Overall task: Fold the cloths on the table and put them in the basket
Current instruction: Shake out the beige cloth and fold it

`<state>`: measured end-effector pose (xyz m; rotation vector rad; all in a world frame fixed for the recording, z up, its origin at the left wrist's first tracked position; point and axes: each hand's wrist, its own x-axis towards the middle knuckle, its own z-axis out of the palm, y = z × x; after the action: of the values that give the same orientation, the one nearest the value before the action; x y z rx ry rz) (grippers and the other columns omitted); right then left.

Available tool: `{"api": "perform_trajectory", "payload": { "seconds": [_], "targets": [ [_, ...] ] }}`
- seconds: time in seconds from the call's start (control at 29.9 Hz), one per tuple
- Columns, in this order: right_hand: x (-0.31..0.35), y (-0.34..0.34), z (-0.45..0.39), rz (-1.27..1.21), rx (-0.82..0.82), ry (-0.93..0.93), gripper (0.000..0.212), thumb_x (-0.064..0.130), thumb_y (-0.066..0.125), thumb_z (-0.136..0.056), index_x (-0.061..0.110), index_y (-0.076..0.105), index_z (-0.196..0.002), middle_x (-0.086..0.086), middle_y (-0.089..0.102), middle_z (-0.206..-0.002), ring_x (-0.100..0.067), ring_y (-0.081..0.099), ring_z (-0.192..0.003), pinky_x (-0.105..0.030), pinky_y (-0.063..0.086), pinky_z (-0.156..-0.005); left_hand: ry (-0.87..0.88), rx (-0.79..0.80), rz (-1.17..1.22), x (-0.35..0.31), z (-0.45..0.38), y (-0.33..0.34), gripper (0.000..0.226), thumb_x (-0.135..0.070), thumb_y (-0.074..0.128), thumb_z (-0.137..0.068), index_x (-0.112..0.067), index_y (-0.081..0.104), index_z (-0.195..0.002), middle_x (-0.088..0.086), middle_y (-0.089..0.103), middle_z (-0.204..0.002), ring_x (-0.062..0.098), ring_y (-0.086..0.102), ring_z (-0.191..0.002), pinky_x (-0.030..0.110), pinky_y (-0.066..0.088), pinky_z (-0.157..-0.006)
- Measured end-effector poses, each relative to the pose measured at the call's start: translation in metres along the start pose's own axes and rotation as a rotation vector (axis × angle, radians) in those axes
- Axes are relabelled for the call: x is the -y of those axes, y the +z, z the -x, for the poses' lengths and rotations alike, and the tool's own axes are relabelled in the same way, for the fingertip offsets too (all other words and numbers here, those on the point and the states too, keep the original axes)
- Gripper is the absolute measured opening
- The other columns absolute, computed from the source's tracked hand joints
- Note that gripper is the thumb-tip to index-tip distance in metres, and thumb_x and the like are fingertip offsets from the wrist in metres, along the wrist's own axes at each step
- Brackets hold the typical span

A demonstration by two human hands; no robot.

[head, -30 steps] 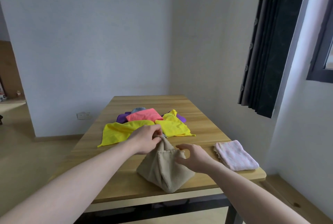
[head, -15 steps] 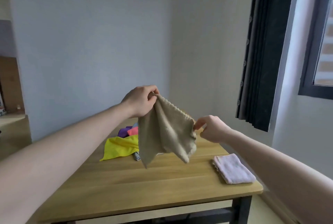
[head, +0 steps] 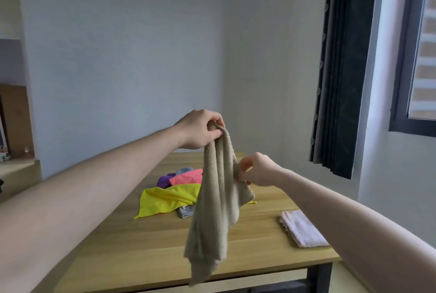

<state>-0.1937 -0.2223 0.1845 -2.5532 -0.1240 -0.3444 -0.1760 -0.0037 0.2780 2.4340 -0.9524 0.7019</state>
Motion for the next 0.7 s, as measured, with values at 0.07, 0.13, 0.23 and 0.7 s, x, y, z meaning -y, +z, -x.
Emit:
{"api": "perform_trajectory", "payload": {
  "seconds": [0.07, 0.13, 0.23, 0.7],
  "targets": [
    [-0.005, -0.001, -0.005, 0.001, 0.003, 0.025, 0.009, 0.024, 0.069, -0.084, 0.016, 0.071, -0.089, 0.000, 0.074, -0.079, -0.018, 0.072, -0.071, -0.025, 0.056, -0.067, -0.042, 0.013, -0.066, 0.012, 0.002, -0.001, 0.002, -0.032, 0.066, -0.090, -0.032, 0.068, -0.090, -0.008, 0.066, -0.079, 0.011, 0.060, -0.075, 0.033, 0.053, -0.073],
    [-0.015, -0.003, -0.010, 0.087, -0.012, 0.038, 0.002, 0.025, 0.064, -0.087, 0.023, 0.065, -0.086, 0.001, 0.074, -0.071, -0.016, 0.071, -0.071, -0.024, 0.055, -0.067, -0.093, 0.045, -0.172, 0.025, 0.005, 0.002, 0.003, -0.034, 0.064, -0.091, -0.035, 0.067, -0.091, -0.013, 0.064, -0.085, 0.013, 0.061, -0.083, 0.034, 0.053, -0.078],
    [-0.027, -0.007, -0.015, 0.207, -0.115, 0.047, 0.012, 0.023, 0.052, -0.091, 0.027, 0.061, -0.099, -0.002, 0.075, -0.086, -0.021, 0.070, -0.079, -0.034, 0.060, -0.073, -0.168, 0.086, -0.266, 0.042, 0.011, 0.012, 0.005, -0.037, 0.063, -0.094, -0.033, 0.066, -0.093, -0.012, 0.061, -0.091, 0.017, 0.060, -0.092, 0.035, 0.052, -0.081],
    [-0.050, -0.025, 0.001, 0.224, -0.332, -0.063, 0.023, 0.013, 0.051, -0.094, 0.026, 0.070, -0.100, 0.002, 0.069, -0.092, -0.026, 0.063, -0.089, -0.038, 0.055, -0.075, -0.129, -0.133, -0.168, 0.065, 0.037, 0.031, 0.013, -0.035, 0.071, -0.091, -0.028, 0.062, -0.085, -0.005, 0.059, -0.095, 0.018, 0.058, -0.089, 0.033, 0.050, -0.079]
  ]
}}
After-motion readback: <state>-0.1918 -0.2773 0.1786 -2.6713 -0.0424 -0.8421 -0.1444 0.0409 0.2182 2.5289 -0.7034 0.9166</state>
